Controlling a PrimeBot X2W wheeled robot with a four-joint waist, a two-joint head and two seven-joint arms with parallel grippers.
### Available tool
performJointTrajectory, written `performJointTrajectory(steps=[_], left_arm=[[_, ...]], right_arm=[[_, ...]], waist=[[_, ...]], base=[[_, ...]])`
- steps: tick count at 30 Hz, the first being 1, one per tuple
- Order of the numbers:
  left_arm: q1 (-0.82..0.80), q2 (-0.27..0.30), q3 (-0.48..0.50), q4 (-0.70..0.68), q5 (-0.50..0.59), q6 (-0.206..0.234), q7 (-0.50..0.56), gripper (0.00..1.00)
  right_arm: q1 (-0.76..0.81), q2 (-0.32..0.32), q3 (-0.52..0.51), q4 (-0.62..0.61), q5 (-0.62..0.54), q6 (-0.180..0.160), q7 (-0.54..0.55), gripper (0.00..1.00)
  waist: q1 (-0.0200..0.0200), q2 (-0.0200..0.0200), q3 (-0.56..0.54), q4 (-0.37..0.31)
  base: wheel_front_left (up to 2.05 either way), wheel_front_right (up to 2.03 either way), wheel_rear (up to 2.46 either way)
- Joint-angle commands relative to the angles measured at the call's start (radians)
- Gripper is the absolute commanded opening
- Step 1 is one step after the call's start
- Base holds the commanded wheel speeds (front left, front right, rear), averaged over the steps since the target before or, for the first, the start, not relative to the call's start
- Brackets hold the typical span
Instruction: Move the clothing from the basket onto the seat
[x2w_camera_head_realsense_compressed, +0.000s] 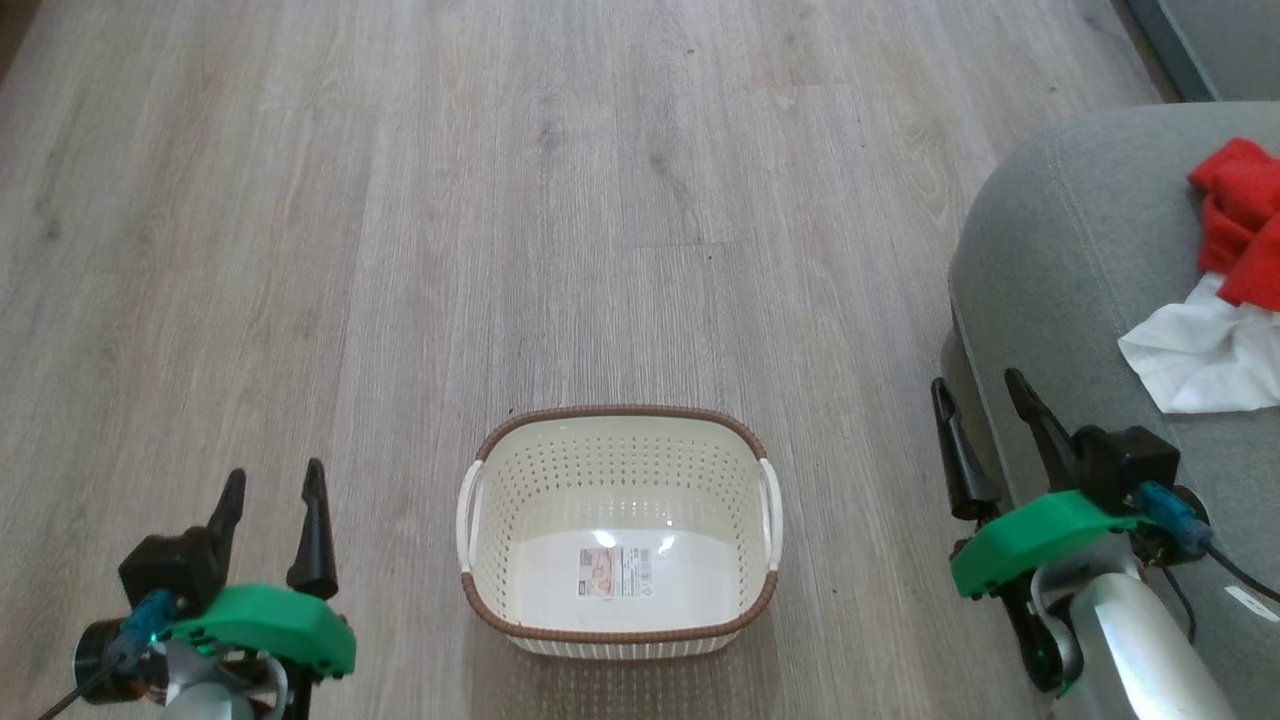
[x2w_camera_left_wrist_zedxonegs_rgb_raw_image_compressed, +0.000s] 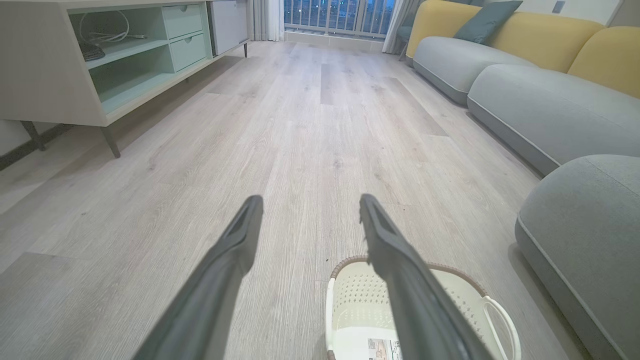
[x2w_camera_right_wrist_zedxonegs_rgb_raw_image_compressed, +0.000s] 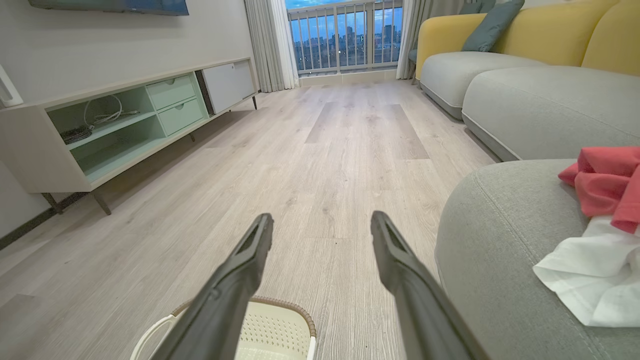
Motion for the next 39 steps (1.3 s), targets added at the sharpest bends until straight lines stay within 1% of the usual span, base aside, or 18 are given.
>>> performJointTrajectory(steps=[1, 10, 14, 15, 18, 39], left_arm=[[-0.022, 0.003, 0.039, -0.034, 0.010, -0.006, -0.013, 1.00], [-0.015, -0.001, 0.059, -0.034, 0.018, -0.016, -0.013, 1.00], [-0.023, -0.002, 0.050, -0.054, -0.008, -0.026, -0.013, 1.00], [0.005, -0.011, 0.024, -0.014, -0.010, -0.026, 0.001, 0.00], [0.018, -0.016, 0.024, 0.030, -0.011, -0.027, 0.004, 0.00], [0.006, -0.013, 0.023, 0.012, -0.251, -0.030, 0.065, 0.00]], right_arm=[[-0.013, 0.001, 0.018, -0.040, -0.007, 0.000, -0.007, 1.00], [-0.005, 0.005, 0.010, -0.041, -0.017, 0.000, -0.007, 1.00], [-0.005, 0.007, 0.007, -0.042, -0.016, 0.000, -0.007, 1.00], [0.004, 0.003, -0.009, -0.005, -0.009, 0.000, 0.000, 0.00], [0.024, 0.005, -0.004, 0.039, -0.007, 0.000, 0.002, 0.00], [0.034, 0.013, -0.034, 0.003, 0.226, 0.000, 0.064, 0.00]], waist=[[0.0001, -0.0001, 0.001, 0.001], [0.0001, -0.0001, 0.007, 0.002], [0.0001, -0.0001, 0.008, 0.003], [0.0001, -0.0001, 0.008, 0.003], [0.0001, -0.0001, 0.008, 0.002], [0.0001, -0.0001, 0.007, 0.004]], base=[[0.00, 0.00, 0.00], [0.00, 0.00, 0.00], [0.00, 0.00, 0.00], [0.00, 0.00, 0.00], [0.00, 0.00, 0.00], [0.00, 0.00, 0.00]])
